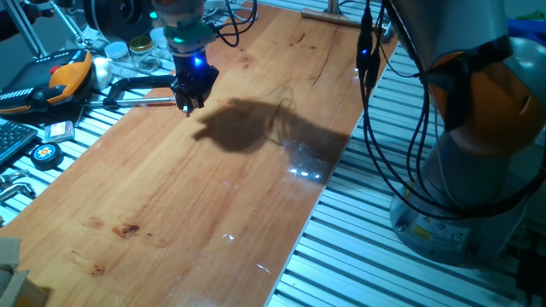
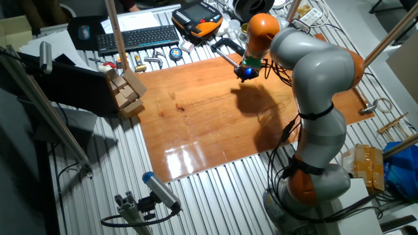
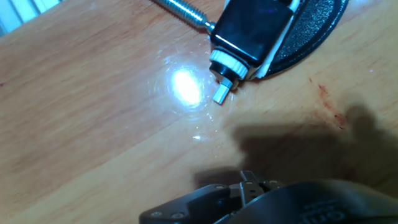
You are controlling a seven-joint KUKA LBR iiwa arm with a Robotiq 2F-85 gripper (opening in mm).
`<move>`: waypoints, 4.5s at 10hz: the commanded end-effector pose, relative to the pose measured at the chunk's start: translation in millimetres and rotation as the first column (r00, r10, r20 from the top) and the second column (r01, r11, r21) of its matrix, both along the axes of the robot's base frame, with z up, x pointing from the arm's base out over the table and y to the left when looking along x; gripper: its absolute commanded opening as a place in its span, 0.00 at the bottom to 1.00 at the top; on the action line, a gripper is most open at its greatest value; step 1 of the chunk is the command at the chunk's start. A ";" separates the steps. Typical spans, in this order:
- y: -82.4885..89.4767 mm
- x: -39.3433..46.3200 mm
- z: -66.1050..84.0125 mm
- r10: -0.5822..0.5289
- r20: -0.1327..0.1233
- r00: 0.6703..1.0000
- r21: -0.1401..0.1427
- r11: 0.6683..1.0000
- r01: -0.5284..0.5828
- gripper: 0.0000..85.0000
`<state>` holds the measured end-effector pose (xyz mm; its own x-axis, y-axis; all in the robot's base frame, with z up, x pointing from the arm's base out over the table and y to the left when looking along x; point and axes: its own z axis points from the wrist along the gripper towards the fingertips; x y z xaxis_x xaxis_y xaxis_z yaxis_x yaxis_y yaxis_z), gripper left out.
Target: Sharpen the pencil with a pencil sharpener
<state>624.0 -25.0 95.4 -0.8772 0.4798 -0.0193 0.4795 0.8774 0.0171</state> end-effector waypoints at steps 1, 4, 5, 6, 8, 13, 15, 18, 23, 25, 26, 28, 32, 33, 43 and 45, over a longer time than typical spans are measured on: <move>-0.1 -0.1 -0.1 -0.001 0.000 1.000 -0.007 1.000 0.001 0.00; -2.4 6.2 -7.0 -0.022 0.016 1.000 0.005 1.000 0.022 0.00; -3.0 9.7 -11.6 -0.042 0.020 0.999 -0.004 0.999 0.042 0.00; -3.9 12.4 -15.7 -0.050 0.023 0.998 -0.008 0.999 0.050 0.00; -4.8 15.4 -17.8 -0.076 0.022 0.997 0.004 0.997 0.076 0.00; -3.3 26.8 -16.9 -0.158 0.034 0.987 0.007 0.987 0.158 0.00; -3.9 30.0 -18.8 -0.158 0.036 0.987 0.004 0.987 0.158 0.00; -8.5 44.5 -20.5 -0.170 0.047 0.984 0.004 0.985 0.170 0.00; -3.3 52.8 -21.8 -0.195 0.045 0.980 -0.004 0.981 0.196 0.00; -3.2 58.4 -19.3 -0.195 0.039 0.980 -0.005 0.981 0.196 0.00; -1.3 59.4 -17.6 -0.201 0.038 0.979 -0.008 0.979 0.202 0.00; -0.6 60.8 -17.0 -0.210 0.036 0.977 -0.011 0.977 0.211 0.00; -0.9 65.6 -19.5 -0.210 0.043 0.977 -0.014 0.977 0.211 0.00; -0.9 65.6 -19.5 -0.210 0.041 0.977 -0.013 0.977 0.211 0.00; -0.9 65.6 -19.5 -0.207 -0.008 0.978 -0.027 0.978 0.206 0.00; -0.9 65.6 -19.5 -0.211 0.002 0.978 -0.019 0.977 0.211 0.00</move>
<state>689.8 -26.0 76.0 -0.7572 0.6524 -0.0303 0.6527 0.7576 0.0009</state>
